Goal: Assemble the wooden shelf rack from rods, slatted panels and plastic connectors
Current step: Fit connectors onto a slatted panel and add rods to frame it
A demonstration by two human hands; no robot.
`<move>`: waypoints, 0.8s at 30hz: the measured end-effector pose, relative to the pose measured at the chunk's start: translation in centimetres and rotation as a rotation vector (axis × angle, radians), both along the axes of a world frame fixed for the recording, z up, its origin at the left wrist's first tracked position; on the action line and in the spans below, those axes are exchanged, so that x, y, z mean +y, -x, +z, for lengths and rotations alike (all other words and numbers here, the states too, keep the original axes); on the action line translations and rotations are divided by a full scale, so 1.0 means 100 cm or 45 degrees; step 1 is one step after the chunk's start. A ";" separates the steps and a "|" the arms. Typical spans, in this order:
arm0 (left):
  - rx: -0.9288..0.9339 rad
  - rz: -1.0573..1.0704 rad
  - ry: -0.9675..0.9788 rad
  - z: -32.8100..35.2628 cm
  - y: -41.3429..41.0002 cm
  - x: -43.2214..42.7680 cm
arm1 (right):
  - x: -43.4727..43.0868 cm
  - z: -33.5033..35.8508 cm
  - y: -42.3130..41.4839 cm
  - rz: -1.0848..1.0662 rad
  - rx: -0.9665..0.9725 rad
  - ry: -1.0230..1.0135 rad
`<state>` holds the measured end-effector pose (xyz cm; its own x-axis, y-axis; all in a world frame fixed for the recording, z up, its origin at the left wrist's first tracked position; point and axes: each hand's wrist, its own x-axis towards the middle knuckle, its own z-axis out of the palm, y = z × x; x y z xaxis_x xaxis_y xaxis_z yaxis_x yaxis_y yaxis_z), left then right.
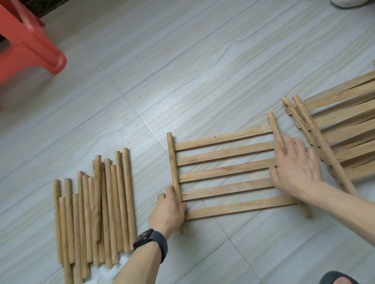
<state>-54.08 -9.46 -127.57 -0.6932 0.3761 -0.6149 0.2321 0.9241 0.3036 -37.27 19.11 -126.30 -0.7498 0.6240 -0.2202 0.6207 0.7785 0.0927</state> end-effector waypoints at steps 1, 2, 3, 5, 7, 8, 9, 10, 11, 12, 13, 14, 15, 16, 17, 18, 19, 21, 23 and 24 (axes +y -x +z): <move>-0.008 -0.029 -0.003 0.003 0.004 -0.004 | -0.015 0.002 0.008 0.110 -0.003 0.053; -0.012 -0.056 -0.012 0.007 0.008 -0.009 | -0.030 0.004 0.015 0.215 -0.031 0.113; -0.012 -0.075 -0.029 0.013 0.013 -0.015 | -0.046 0.005 0.022 0.314 -0.062 0.172; 0.030 -0.107 -0.063 0.025 0.024 -0.032 | -0.077 0.007 0.036 0.489 -0.085 0.273; 0.103 -0.158 -0.069 0.037 0.032 -0.056 | -0.108 0.011 0.050 0.629 -0.097 0.384; 0.127 -0.199 -0.049 0.041 0.034 -0.072 | -0.124 0.014 0.057 0.683 -0.110 0.446; 0.140 -0.248 -0.008 0.045 0.035 -0.088 | -0.141 0.015 0.064 0.732 -0.128 0.508; 0.144 -0.298 0.046 0.048 0.035 -0.106 | -0.158 0.016 0.070 0.777 -0.151 0.572; 0.144 -0.341 0.102 0.049 0.035 -0.124 | -0.176 0.016 0.074 0.815 -0.174 0.635; 0.145 -0.377 0.149 0.049 0.034 -0.142 | -0.195 0.015 0.078 0.849 -0.196 0.692; 0.147 -0.404 0.190 0.048 0.031 -0.160 | -0.213 0.014 0.081 0.884 -0.212 0.740; 0.151 -0.422 0.230 0.046 0.028 -0.176 | -0.232 0.011 0.084 0.921 -0.218 0.776; 0.150 -0.432 0.268 0.043 0.024 -0.191 | -0.251 0.009 0.086 0.951 -0.214 0.799; 0.143 -0.437 0.303 0.039 0.019 -0.202 | -0.269 0.007 0.089 0.969 -0.209 0.814; 0.133 -0.436 0.331 0.034 0.015 -0.211 | -0.285 0.005 0.090 0.978 -0.210 0.825; 0.135 -0.432 0.345 0.030 0.010 -0.216 | -0.301 0.003 0.091 0.979 -0.222 0.834; 0.156 -0.429 0.342 0.027 0.006 -0.219 | -0.314 0.000 0.091 0.980 -0.248 0.841; 0.236 -0.442 0.295 0.022 0.001 -0.220 | -0.333 -0.005 0.089 0.999 -0.307 0.834; 0.299 -0.488 0.229 0.020 -0.001 -0.219 | -0.342 -0.010 0.086 1.024 -0.335 0.793; 0.312 -0.510 0.199 0.020 -0.001 -0.218 | -0.343 -0.012 0.085 1.026 -0.334 0.776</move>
